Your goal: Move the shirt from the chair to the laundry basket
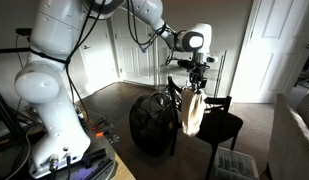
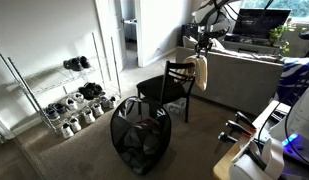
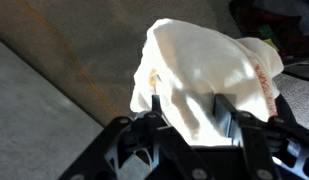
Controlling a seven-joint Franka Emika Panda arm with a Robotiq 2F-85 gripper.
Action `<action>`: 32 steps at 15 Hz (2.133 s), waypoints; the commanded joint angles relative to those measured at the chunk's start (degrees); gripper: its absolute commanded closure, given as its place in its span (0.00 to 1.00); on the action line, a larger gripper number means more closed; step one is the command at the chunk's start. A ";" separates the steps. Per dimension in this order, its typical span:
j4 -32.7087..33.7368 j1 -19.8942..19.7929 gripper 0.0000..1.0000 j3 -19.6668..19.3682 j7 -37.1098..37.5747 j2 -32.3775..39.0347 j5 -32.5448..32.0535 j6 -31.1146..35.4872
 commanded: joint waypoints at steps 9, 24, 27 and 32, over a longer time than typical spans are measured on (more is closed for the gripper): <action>0.68 -3.72 1.00 1.47 -7.21 0.89 5.16 -1.11; -19.33 -5.90 0.99 0.11 -21.66 -27.37 15.00 7.27; -21.55 -5.02 0.99 -0.62 -23.12 -32.33 16.87 7.61; -25.92 -2.16 0.99 -0.92 -22.08 -41.15 17.97 9.75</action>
